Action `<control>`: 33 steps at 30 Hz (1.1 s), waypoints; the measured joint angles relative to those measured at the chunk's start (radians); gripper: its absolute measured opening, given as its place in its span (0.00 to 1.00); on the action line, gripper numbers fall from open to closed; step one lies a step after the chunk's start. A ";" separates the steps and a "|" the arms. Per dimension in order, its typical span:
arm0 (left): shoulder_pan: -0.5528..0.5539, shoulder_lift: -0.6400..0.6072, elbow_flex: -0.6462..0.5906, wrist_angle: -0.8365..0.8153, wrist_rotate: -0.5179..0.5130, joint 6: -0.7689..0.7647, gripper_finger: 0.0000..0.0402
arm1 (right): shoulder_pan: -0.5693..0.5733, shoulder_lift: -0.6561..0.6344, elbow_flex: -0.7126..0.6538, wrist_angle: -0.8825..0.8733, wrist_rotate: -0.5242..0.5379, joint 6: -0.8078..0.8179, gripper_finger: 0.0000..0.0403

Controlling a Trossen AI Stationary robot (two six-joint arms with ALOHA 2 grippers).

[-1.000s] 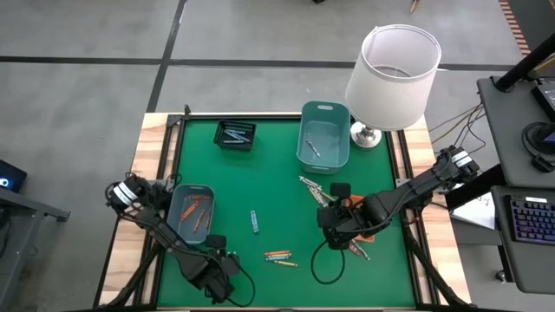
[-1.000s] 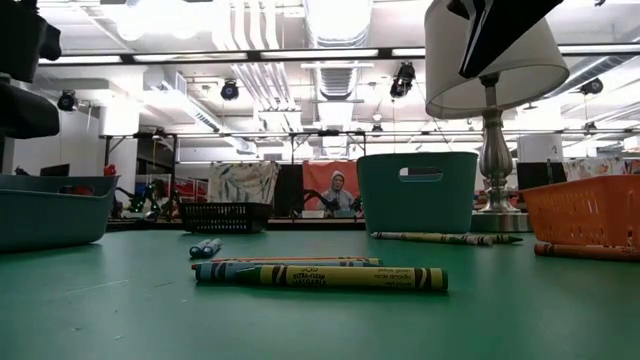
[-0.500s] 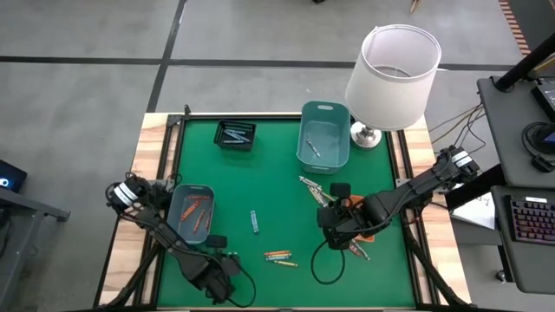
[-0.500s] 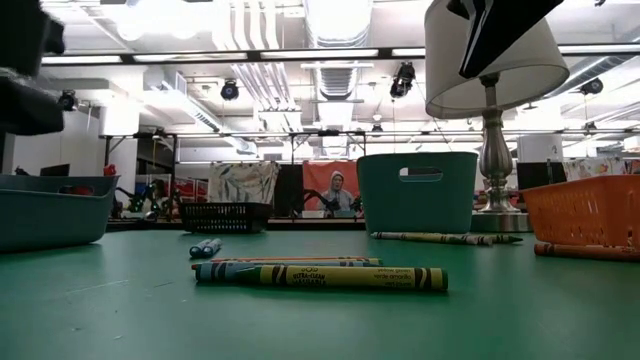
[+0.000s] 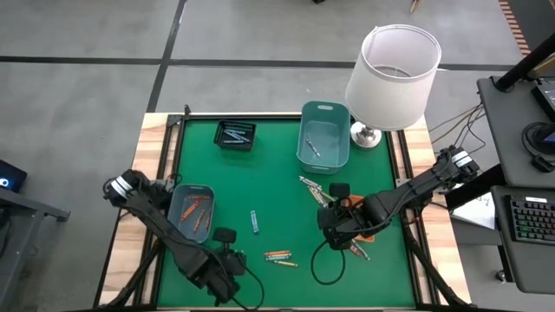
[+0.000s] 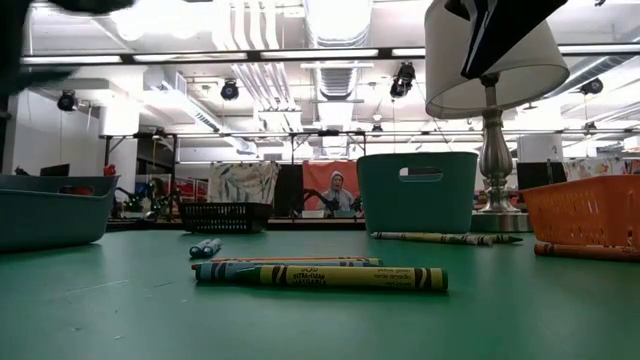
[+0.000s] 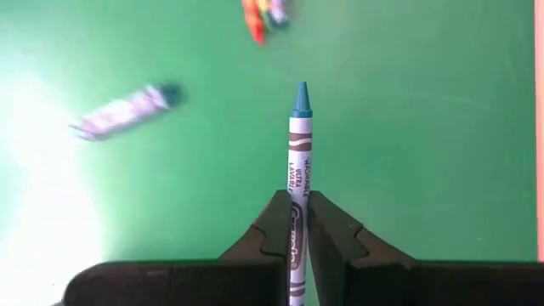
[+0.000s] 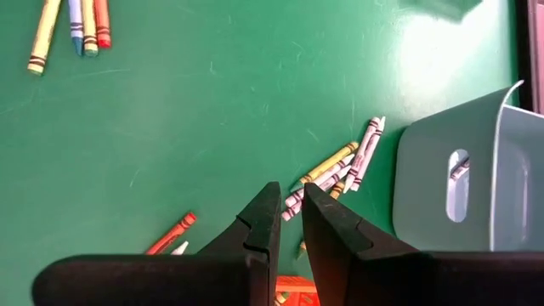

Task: Sort crayons
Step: Put the blue crayon into the black bin

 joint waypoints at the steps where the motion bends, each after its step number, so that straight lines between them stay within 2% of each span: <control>1: 0.009 -0.013 0.014 -0.024 -0.017 0.020 0.00 | 0.000 0.000 0.000 0.000 -0.004 0.000 0.11; 8: 0.120 -0.112 0.054 -0.153 -0.090 0.213 0.00 | 0.000 0.000 0.000 0.000 -0.007 0.000 0.11; 15: 0.327 -0.198 0.041 -0.196 -0.113 0.477 0.00 | 0.000 0.000 0.000 0.001 -0.007 0.000 0.11; 25: 0.740 -0.235 0.038 -0.185 -0.107 0.899 0.00 | 0.000 0.000 0.000 0.004 -0.006 0.010 0.11; 33: 1.110 -0.230 0.018 -0.101 0.033 1.173 0.00 | 0.000 0.000 0.000 0.004 -0.006 0.031 0.11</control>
